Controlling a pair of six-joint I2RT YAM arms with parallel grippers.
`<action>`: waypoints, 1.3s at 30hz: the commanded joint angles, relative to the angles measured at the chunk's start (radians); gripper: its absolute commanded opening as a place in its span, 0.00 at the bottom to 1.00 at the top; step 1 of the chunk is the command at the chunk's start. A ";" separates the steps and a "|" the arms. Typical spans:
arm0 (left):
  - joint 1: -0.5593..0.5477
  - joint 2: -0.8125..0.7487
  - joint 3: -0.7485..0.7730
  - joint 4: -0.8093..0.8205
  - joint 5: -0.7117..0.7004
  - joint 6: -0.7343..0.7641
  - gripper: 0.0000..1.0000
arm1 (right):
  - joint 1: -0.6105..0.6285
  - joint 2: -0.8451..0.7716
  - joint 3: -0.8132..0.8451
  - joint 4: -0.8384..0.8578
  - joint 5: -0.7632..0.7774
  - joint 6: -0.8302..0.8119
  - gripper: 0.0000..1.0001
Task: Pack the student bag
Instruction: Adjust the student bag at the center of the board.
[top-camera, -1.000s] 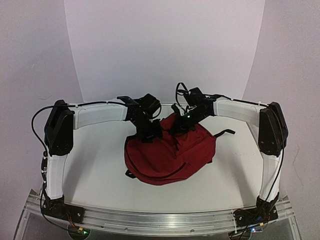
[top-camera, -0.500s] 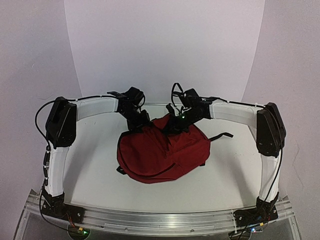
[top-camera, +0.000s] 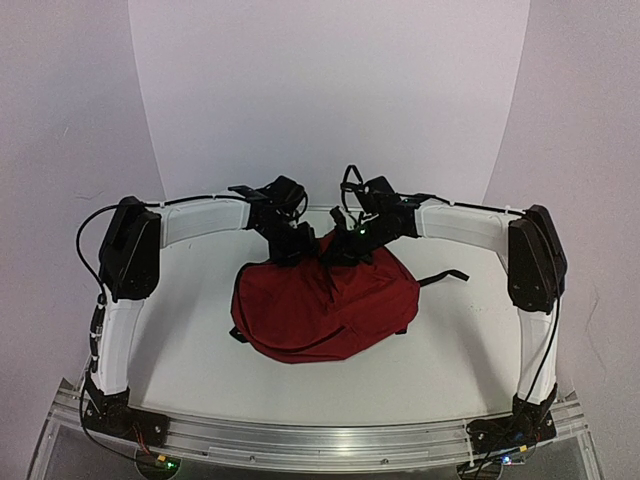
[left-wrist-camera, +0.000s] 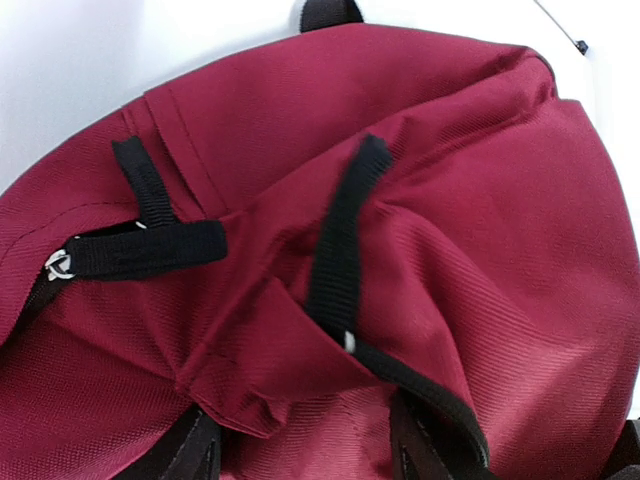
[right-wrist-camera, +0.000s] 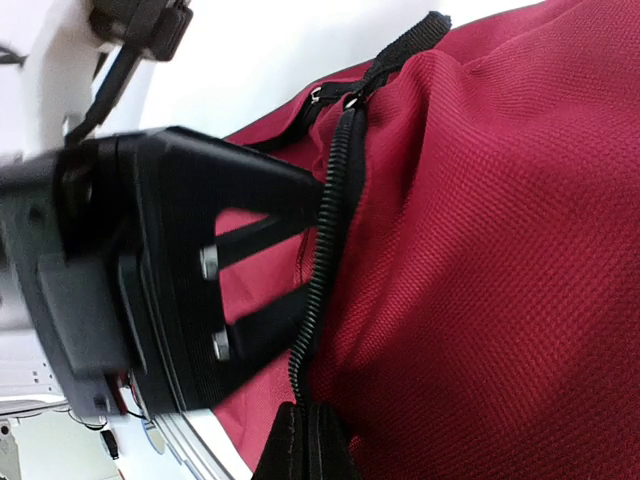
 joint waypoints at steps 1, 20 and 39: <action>-0.071 -0.069 0.026 0.115 0.045 -0.008 0.59 | 0.030 0.058 -0.003 -0.023 -0.068 0.021 0.00; -0.063 0.099 0.151 -0.187 -0.031 -0.028 0.59 | -0.033 0.015 -0.037 -0.028 -0.051 -0.024 0.00; -0.027 -0.015 0.029 -0.308 -0.088 0.074 0.00 | -0.069 -0.026 -0.087 -0.033 -0.004 -0.028 0.00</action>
